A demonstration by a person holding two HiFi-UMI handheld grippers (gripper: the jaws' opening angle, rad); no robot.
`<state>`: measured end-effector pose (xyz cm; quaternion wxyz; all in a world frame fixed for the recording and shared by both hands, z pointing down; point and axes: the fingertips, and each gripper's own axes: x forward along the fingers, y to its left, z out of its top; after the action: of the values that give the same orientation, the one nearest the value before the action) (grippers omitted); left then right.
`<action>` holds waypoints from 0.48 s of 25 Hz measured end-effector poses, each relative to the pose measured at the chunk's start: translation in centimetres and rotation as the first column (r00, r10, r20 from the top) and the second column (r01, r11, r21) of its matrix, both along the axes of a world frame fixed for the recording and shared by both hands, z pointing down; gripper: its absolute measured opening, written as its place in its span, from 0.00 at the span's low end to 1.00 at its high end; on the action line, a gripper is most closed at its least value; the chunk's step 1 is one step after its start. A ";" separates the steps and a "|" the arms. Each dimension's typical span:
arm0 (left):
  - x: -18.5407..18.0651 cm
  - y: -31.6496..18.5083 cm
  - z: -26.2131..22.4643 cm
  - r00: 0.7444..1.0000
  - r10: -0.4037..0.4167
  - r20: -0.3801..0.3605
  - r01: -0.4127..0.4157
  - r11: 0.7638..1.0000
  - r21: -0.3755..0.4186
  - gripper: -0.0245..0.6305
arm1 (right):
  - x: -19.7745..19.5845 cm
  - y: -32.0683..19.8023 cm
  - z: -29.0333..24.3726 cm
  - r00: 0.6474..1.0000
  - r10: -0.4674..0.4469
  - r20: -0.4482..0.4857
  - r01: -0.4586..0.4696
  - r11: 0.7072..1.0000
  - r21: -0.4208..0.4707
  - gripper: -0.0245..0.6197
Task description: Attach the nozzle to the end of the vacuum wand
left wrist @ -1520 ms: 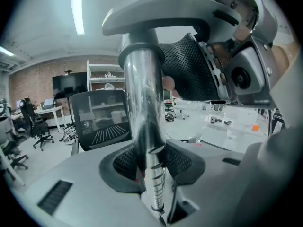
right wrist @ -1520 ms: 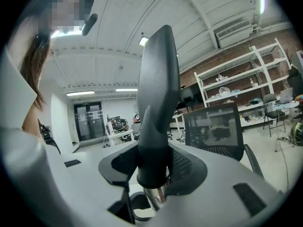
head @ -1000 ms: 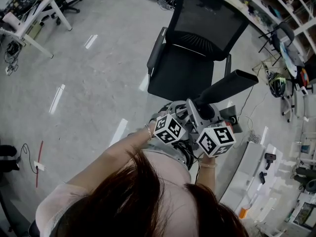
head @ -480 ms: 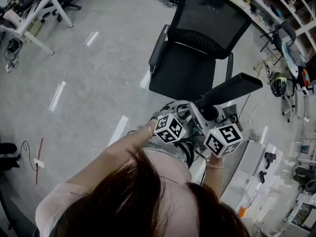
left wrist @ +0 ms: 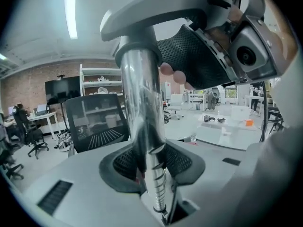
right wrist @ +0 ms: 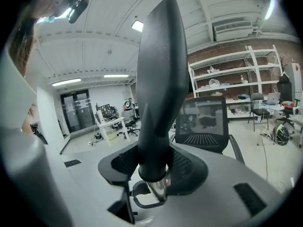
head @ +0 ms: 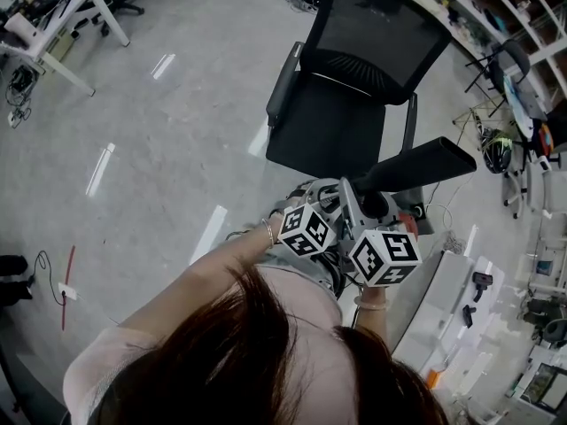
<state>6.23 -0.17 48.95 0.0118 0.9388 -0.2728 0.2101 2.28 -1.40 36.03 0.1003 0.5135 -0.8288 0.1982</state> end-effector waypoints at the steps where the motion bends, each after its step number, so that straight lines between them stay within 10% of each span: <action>1: 0.0 0.2 0.0 1.000 0.007 -0.008 -0.007 1.000 0.002 0.26 | -0.1 0.2 0.0 1.000 -0.021 -0.009 0.021 1.000 -0.010 0.32; 12: 0.2 1.3 -0.5 0.997 0.077 -0.028 -0.076 0.997 0.024 0.26 | -0.8 2.3 -0.1 0.928 -0.372 -0.004 0.366 0.914 -0.175 0.32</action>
<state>6.38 1.16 48.47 -0.0031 0.9516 -0.2388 0.1935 1.43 0.91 35.96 0.1947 0.3409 -0.8887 0.2366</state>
